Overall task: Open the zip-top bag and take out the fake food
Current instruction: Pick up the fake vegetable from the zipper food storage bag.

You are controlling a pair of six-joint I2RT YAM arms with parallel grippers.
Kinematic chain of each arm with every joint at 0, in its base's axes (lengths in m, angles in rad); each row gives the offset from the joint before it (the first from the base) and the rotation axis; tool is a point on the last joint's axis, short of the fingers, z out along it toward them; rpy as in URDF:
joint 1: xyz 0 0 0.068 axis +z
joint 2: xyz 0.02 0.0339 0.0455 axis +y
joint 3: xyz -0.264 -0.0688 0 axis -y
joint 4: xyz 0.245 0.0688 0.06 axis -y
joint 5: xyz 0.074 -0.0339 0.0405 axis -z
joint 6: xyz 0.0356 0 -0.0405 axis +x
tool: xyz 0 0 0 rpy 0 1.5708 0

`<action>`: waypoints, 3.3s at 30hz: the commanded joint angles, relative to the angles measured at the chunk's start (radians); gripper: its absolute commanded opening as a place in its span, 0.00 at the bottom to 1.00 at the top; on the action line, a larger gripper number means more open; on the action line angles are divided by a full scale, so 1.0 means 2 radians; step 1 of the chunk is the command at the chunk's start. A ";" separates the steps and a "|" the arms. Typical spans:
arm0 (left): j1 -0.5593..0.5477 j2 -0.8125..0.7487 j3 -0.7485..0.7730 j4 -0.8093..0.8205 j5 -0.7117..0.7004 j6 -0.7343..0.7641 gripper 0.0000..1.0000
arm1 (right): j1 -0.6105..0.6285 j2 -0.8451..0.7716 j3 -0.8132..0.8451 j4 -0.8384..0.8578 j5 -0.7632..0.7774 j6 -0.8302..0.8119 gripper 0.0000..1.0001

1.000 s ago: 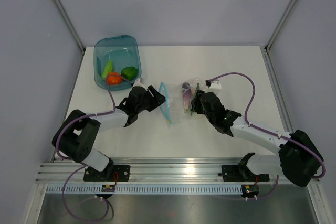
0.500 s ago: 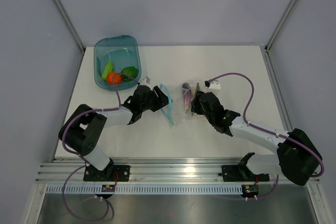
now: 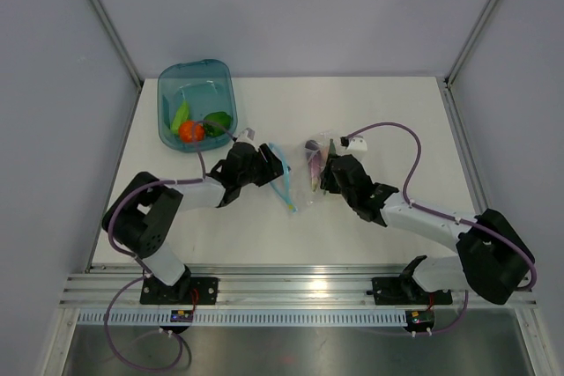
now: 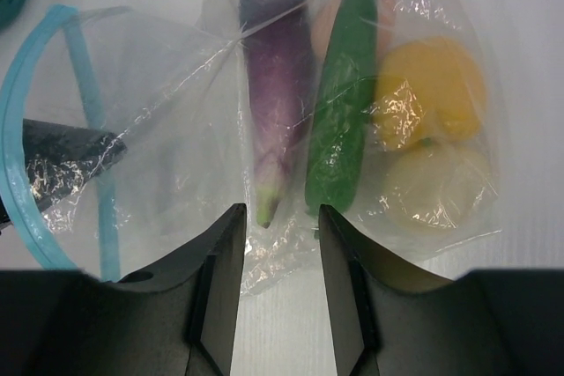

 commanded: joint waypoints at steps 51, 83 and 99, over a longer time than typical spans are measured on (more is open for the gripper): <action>-0.027 0.096 0.091 0.033 -0.060 0.112 0.52 | -0.101 0.267 0.210 0.005 -0.237 0.010 0.17; -0.027 0.070 0.074 0.046 -0.060 0.118 0.52 | -0.098 0.079 0.138 -0.014 -0.173 -0.031 0.00; -0.032 0.087 0.076 0.088 -0.028 0.130 0.67 | -0.097 0.076 0.136 -0.011 -0.184 -0.029 0.00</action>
